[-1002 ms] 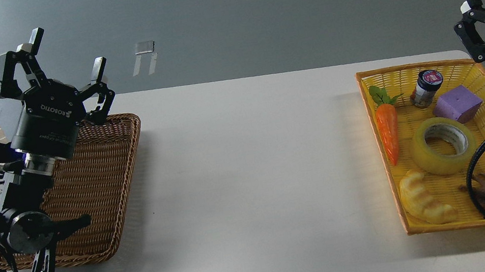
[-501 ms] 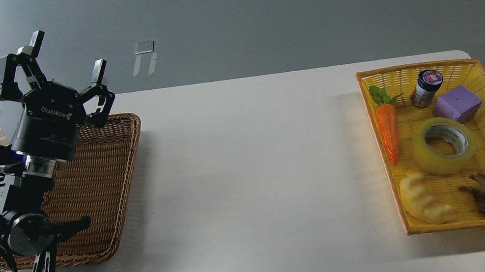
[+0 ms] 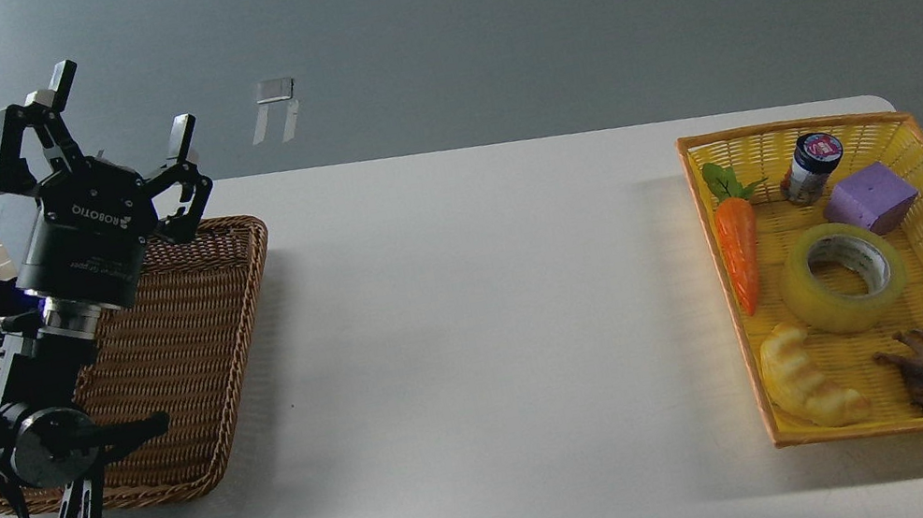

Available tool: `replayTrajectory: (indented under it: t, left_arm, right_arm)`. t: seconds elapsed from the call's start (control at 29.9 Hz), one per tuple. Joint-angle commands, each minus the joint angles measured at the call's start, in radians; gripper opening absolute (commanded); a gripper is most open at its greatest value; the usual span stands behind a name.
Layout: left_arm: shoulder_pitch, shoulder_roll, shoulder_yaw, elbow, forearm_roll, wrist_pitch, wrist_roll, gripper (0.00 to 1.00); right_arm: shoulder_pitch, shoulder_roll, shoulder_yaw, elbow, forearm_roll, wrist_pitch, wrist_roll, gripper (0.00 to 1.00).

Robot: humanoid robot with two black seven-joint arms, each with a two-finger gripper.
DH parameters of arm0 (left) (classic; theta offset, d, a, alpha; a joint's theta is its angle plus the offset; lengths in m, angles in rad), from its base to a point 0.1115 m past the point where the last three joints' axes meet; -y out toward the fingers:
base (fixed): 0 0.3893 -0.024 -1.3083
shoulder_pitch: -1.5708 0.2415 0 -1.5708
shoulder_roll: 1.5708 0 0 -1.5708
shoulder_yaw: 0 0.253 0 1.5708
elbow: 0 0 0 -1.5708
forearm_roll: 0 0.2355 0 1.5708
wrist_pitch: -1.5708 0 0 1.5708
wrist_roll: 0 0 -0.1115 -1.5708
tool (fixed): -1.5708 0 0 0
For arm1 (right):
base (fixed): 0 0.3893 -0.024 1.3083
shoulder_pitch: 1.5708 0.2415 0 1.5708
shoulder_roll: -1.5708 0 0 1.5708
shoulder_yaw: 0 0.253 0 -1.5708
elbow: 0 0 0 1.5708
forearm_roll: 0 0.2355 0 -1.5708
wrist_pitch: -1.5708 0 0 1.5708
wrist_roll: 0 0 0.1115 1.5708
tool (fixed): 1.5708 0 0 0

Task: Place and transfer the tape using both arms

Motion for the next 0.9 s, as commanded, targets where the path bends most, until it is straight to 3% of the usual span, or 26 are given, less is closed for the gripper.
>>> replayTrajectory:
  t: [0.0, 0.1, 0.2, 0.3, 0.33, 0.4, 0.43, 0.5, 0.57, 0.6, 0.7, 0.87]
  left_arm:
    - [0.0, -0.006, 0.0, 0.0, 0.002, 0.0, 0.0, 1.0]
    - [0.008, -0.007, 0.003, 0.0, 0.002, 0.0, 0.002, 1.0]
    - [0.018, -0.009, 0.006, 0.0, 0.003, 0.0, 0.0, 1.0]
    - [0.023, -0.009, 0.003, -0.002, 0.003, 0.0, 0.0, 1.0]
    - [0.023, -0.009, 0.002, -0.002, 0.003, 0.0, 0.0, 1.0]
    - [0.025, -0.009, 0.0, -0.002, 0.003, 0.0, 0.0, 1.0]
    - [0.026, -0.007, 0.0, -0.002, 0.003, 0.0, 0.0, 1.0]
    - [0.032, -0.009, 0.0, -0.006, 0.003, 0.0, 0.0, 1.0]
    - [0.038, -0.009, 0.0, -0.012, 0.003, 0.0, 0.0, 1.0]
    - [0.04, -0.009, 0.0, -0.014, 0.005, 0.0, 0.0, 1.0]
    - [0.041, -0.007, -0.002, -0.02, 0.005, 0.0, 0.0, 1.0]
    - [0.043, -0.003, -0.021, -0.022, 0.003, 0.0, 0.0, 1.0]
  right_arm:
    - [-0.043, -0.076, -0.003, -0.005, -0.031, 0.0, -0.066, 1.0]
    - [-0.095, -0.127, -0.026, -0.004, -0.099, 0.0, -0.07, 0.99]
    - [-0.157, -0.196, -0.035, -0.005, -0.195, 0.0, -0.106, 0.98]
    - [-0.186, -0.257, -0.044, -0.005, -0.357, 0.0, -0.213, 0.98]
    - [-0.189, -0.268, -0.061, -0.005, -0.429, 0.0, -0.272, 0.98]
    - [-0.193, -0.288, -0.066, -0.007, -0.472, 0.0, -0.319, 0.99]
    - [-0.193, -0.287, -0.06, -0.005, -0.471, 0.0, -0.316, 0.99]
    - [-0.183, -0.264, 0.0, -0.005, -0.469, 0.0, -0.27, 1.0]
    - [-0.178, -0.212, 0.013, -0.02, -0.468, 0.0, -0.177, 1.0]
    - [-0.167, -0.132, 0.013, -0.019, -0.459, 0.0, -0.093, 1.0]
    - [-0.15, -0.006, 0.013, -0.007, -0.454, 0.0, 0.021, 1.0]
    - [-0.163, -0.036, 0.013, -0.004, -0.46, 0.0, 0.023, 1.0]
